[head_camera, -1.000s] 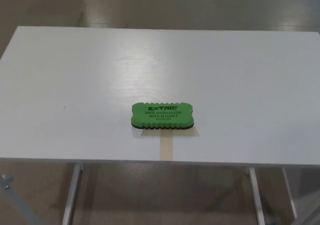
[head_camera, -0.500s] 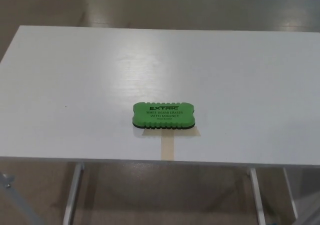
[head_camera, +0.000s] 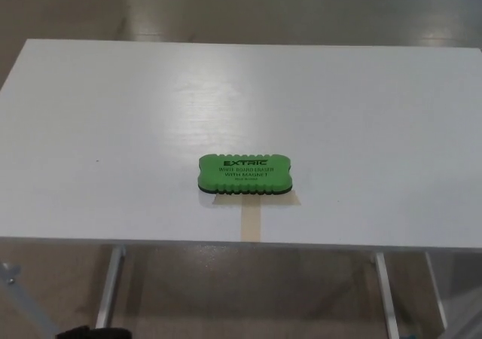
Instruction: Use the left hand to press on the green eraser and wipe the desk from center to the left and then back to center.
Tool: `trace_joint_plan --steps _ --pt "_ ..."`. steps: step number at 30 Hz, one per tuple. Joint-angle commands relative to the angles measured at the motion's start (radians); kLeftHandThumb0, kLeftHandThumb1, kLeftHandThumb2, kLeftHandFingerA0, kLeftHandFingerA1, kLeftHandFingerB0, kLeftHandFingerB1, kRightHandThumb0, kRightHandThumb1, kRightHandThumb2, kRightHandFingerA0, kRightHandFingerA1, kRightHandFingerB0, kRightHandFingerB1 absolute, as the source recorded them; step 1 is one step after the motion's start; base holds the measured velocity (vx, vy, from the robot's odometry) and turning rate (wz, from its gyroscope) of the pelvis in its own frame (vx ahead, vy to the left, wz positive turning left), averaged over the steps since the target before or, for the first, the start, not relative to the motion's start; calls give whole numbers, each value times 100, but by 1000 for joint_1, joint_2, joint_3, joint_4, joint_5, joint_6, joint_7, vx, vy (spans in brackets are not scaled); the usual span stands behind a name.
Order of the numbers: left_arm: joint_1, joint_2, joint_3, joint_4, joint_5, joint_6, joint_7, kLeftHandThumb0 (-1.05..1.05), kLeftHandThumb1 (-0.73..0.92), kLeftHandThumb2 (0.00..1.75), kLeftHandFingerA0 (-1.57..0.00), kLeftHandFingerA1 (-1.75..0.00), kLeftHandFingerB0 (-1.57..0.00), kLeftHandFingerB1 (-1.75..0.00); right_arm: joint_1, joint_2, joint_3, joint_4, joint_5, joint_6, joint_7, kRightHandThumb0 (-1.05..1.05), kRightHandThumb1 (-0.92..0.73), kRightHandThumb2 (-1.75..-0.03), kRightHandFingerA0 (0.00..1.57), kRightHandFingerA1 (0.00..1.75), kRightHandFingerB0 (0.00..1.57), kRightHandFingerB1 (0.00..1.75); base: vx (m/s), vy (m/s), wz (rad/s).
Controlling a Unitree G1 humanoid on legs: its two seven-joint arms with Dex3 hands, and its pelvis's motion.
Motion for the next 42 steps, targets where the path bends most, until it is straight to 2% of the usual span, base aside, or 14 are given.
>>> trace_joint_plan --steps 1,11,15,16,22,26,30,33,42 --pt "81 188 -284 -479 -216 254 -554 -32 68 62 -92 -52 -86 -51 -1 0 2 19 31 -46 31 -25 -70 -61 75 54 39 41 0 0 0" --pt "-24 213 -390 -778 -316 356 -508 -33 72 62 -90 -53 -85 -51 -11 -5 4 52 23 -80 29 -24 -70 -61 73 54 40 41 0 0 0" --pt "-98 187 -361 -820 -330 387 -424 -31 71 62 -93 -54 -87 -52 -12 -13 10 76 6 -108 20 -24 -70 -61 74 54 40 42 0 0 0" --pt "-143 151 -339 -834 -316 391 -349 -31 72 62 -94 -54 -88 -52 -11 -15 10 76 8 -105 26 -24 -70 -61 74 54 40 42 0 0 0" --pt "-305 57 -279 -857 -258 464 -160 -31 74 63 -97 -55 -89 -52 -14 -6 -4 68 50 -97 62 -21 -70 -60 75 56 40 41 0 0 0" --pt "-430 -41 -253 -797 -189 514 -28 -28 76 64 -96 -56 -89 -51 -17 -7 -2 80 49 -103 70 -20 -70 -60 74 57 40 41 0 0 0" --pt "-597 -185 -238 -627 -133 593 122 -26 77 63 -96 -62 -88 -51 -2 0 -1 79 57 -120 82 -19 -70 -60 74 57 40 41 0 0 0" --pt "-718 -222 -235 -471 -80 591 163 -28 78 63 -96 -67 -89 -52 10 8 -7 60 83 -111 108 -19 -70 -60 74 58 40 42 0 0 0" --pt "-993 -252 -241 -57 43 552 252 -28 79 64 -94 -66 -89 -52 6 14 -7 44 89 -99 109 -20 -69 -60 74 59 42 43 0 0 0"
